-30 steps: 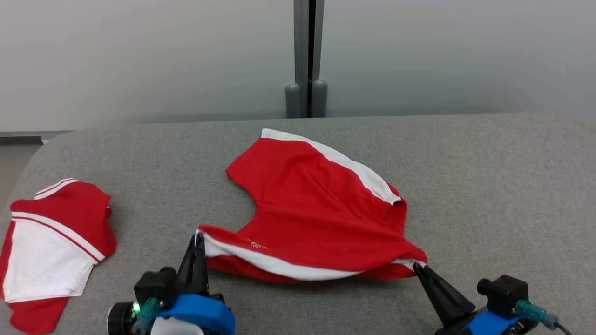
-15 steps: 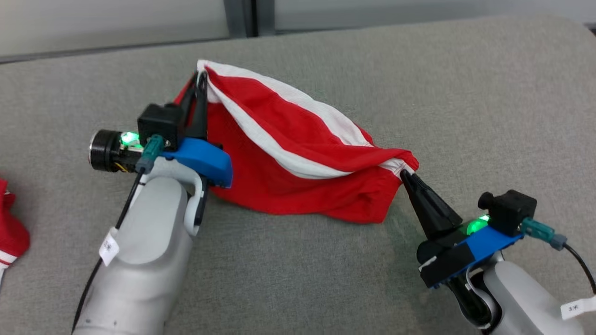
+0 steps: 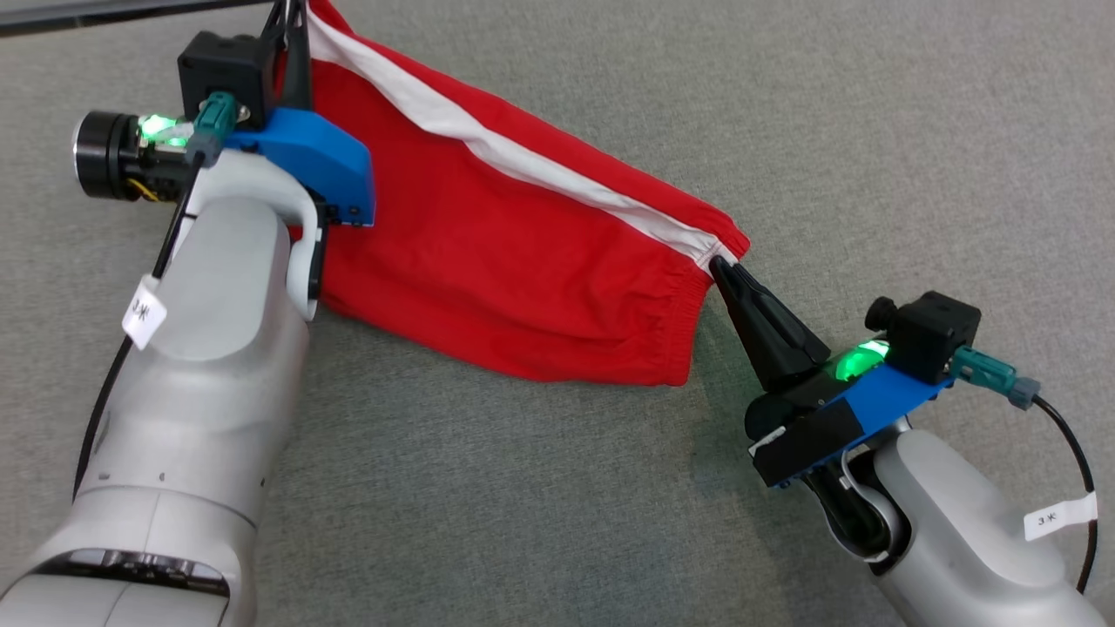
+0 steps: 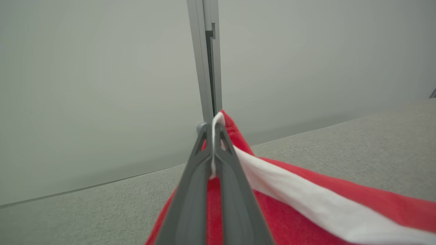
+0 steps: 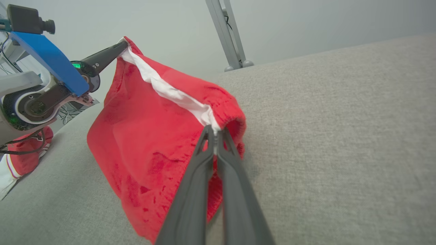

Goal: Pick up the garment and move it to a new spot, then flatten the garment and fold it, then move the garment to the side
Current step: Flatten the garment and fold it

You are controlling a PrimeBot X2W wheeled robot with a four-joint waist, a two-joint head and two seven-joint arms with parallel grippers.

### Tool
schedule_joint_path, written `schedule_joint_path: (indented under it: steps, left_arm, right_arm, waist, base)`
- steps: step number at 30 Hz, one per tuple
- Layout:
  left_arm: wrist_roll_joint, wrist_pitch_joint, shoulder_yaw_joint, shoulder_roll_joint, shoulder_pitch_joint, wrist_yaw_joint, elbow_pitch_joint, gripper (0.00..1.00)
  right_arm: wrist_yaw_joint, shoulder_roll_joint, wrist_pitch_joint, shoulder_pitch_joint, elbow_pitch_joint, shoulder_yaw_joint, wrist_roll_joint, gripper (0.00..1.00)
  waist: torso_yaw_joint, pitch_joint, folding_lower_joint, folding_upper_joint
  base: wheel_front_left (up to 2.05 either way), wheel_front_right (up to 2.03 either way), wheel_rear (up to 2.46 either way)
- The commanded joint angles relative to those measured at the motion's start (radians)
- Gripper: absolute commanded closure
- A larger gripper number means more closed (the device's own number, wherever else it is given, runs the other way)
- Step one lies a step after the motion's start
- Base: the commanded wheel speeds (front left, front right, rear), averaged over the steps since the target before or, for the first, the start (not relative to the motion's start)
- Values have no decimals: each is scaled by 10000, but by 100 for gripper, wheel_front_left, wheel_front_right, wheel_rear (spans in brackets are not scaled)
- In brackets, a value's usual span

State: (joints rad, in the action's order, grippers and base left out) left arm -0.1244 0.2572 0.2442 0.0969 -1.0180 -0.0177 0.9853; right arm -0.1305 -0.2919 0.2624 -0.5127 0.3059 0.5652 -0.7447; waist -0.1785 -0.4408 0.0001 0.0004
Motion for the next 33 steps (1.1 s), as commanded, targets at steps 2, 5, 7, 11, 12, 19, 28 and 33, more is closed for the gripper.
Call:
schedule_joint_path:
  steps: [2,5,7,11,12,19,28,33]
  left_arm:
    - [82,-24,96,22,-375,-83,377,100]
    - [113,-55,143,65,-737,-186,907,100]
    - [121,-74,171,63,-903,-269,1246,100]
    - [132,-23,228,21,-1130,-466,1696,79]
    - [128,-4,250,5,-1155,-503,1790,16]
    - [-122,72,169,-163,-749,-744,2119,0]
    - [-771,82,138,-414,531,-361,2299,0]
    - [-1175,-152,119,-463,980,-445,2632,0]
  right_arm:
    - [-4,76,31,-295,3,108,-94,100]
    - [-4,124,31,-499,36,162,-177,100]
    - [-4,179,31,-609,79,161,-201,100]
    - [-4,266,31,-770,249,115,-106,100]
    - [-3,285,31,-799,295,75,-43,52]
    - [-3,376,31,-508,473,-716,537,0]
    - [-3,263,31,447,450,-2293,1765,0]
    - [-3,280,31,815,416,-2592,2224,0]
  waist:
    - [-97,-175,-1,-4]
    - [-247,-359,-1,-4]
    - [-326,-450,-1,-4]
    - [-379,-538,-1,-4]
    - [-376,-547,-1,-4]
    - [-143,-275,-1,-4]
    - [165,426,-1,-4]
    - [101,575,-1,-4]
  base:
    - [0,0,0]
    - [0,0,0]
    - [0,0,0]
    - [0,0,0]
    - [0,0,0]
    - [0,0,0]
    - [0,0,0]
    - [0,0,0]
